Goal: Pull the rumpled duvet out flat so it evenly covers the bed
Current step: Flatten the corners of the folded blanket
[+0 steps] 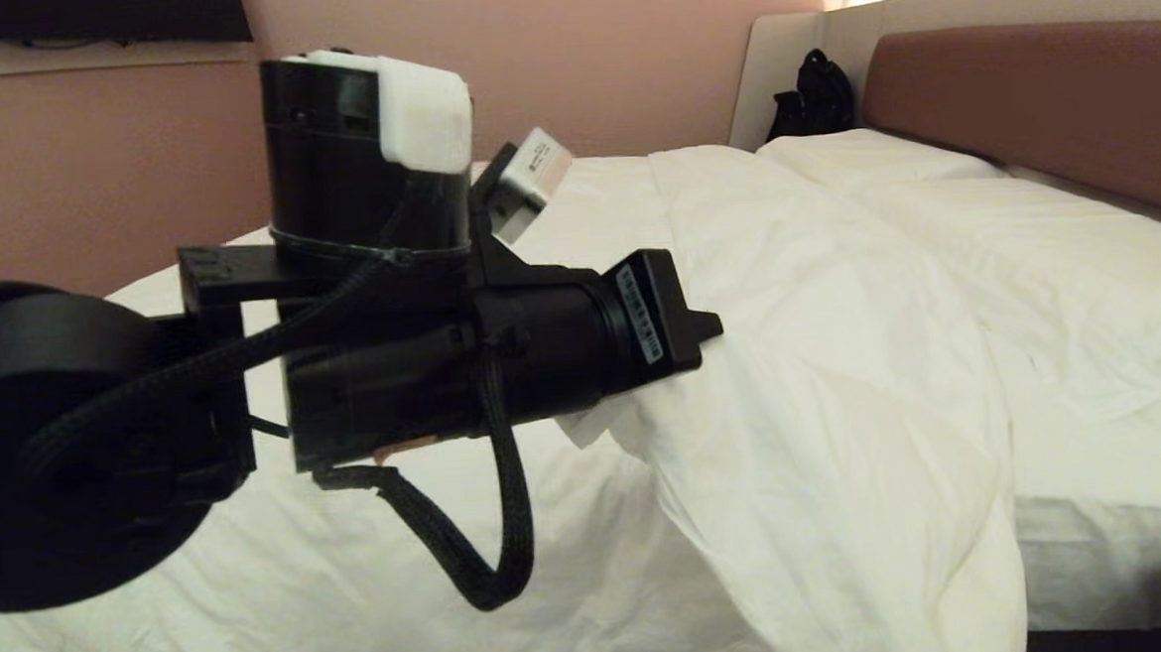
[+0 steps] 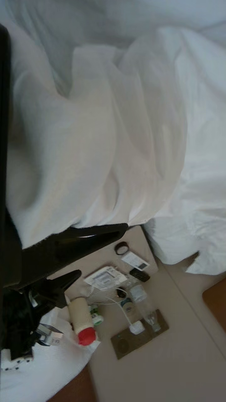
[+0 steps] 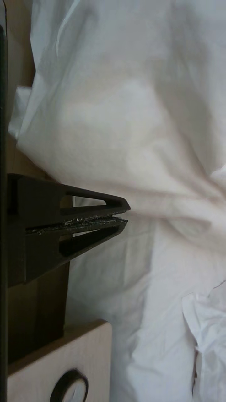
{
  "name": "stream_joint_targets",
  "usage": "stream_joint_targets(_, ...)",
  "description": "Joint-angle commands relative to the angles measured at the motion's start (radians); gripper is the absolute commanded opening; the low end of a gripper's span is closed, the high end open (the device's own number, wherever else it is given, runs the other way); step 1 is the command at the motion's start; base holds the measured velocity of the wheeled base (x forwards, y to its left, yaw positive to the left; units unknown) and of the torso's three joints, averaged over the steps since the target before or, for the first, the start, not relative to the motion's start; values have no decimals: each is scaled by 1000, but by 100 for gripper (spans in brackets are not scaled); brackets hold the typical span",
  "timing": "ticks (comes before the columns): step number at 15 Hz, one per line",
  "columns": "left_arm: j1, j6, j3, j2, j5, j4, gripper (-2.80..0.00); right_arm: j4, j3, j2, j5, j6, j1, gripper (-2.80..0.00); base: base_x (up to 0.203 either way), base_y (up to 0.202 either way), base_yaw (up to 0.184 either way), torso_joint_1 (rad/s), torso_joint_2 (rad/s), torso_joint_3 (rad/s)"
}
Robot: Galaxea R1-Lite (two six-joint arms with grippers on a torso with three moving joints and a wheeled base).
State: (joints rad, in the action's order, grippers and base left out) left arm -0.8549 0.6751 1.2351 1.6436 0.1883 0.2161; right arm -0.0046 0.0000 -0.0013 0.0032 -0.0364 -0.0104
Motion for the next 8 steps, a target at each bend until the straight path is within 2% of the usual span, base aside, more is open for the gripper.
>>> stream_joint_targets(1,2,4,0,0,0,6,-280,-2,0,1,1,0,0,-280,1,141,0,2,2,-1)
stream_joint_targets(3,2,1,0,2,-1,6,-280,-2,0,1,1,0,0,-280,0,192,0,5,-1,5)
stream_joint_targets(5,2,0,-5,2,-1,9,-280,-2,0,1,1,0,0,-280,0,123,0,3,4,5)
stream_joint_targets(8,2,0,-6,3,-1,8,-280,-2,0,1,1,0,0,-280,0,0,0,0,0,0)
